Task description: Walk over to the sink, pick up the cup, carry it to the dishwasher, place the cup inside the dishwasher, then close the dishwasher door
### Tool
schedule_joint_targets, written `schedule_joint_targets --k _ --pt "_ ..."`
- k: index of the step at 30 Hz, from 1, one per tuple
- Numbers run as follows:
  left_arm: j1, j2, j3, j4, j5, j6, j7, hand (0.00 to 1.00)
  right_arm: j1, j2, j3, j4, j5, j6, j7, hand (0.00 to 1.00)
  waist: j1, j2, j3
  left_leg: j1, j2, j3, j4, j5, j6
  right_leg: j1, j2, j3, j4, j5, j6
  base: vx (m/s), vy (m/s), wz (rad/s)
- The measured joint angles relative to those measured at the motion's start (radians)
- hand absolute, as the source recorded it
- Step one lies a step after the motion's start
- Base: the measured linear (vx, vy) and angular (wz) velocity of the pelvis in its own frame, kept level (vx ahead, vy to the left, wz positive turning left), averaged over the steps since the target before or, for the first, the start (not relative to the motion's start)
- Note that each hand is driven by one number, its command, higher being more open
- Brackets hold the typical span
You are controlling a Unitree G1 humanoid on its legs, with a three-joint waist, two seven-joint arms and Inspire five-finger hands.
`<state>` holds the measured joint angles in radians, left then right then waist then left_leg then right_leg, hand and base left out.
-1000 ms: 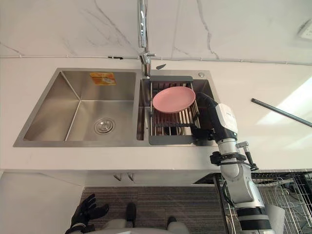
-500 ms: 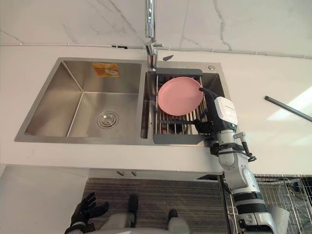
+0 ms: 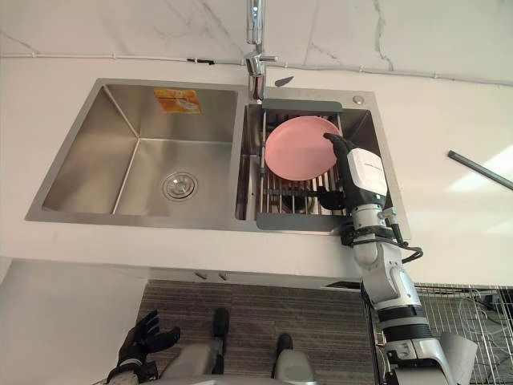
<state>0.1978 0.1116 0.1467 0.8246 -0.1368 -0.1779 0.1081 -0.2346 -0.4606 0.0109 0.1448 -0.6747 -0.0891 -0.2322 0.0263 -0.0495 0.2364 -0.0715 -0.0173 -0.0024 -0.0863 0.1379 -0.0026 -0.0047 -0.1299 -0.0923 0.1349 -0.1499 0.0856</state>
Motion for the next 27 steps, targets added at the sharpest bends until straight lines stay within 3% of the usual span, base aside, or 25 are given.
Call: schedule_joint_targets --k 12,13,27 --pt "-0.022 0.009 -0.019 0.0 -0.003 -0.001 0.0 0.9 -0.086 -0.008 0.041 0.012 -0.058 0.013 -0.014 0.9 0.01 -0.002 0.015 -0.025 0.008 -0.012 0.0 0.018 -0.003 -0.031 0.008 -0.01 0.022 -0.001 -0.002 -0.01 -0.006 0.02" --pt "-0.023 0.01 -0.019 0.0 -0.003 -0.001 0.0 0.9 -0.1 -0.009 0.057 0.033 -0.062 0.013 -0.014 0.3 0.01 -0.002 0.015 -0.026 0.009 -0.012 0.0 0.018 -0.003 -0.032 0.008 -0.01 0.023 -0.001 -0.002 0.0 0.0 0.0" --pt "-0.04 0.018 -0.04 0.0 -0.041 -0.004 0.0 0.9 -0.204 -0.076 0.125 0.154 -0.06 0.0 0.003 0.3 0.011 -0.003 0.025 -0.043 0.018 -0.017 0.0 0.029 -0.011 -0.052 0.017 -0.016 0.035 0.0 -0.006 0.0 0.0 0.0"
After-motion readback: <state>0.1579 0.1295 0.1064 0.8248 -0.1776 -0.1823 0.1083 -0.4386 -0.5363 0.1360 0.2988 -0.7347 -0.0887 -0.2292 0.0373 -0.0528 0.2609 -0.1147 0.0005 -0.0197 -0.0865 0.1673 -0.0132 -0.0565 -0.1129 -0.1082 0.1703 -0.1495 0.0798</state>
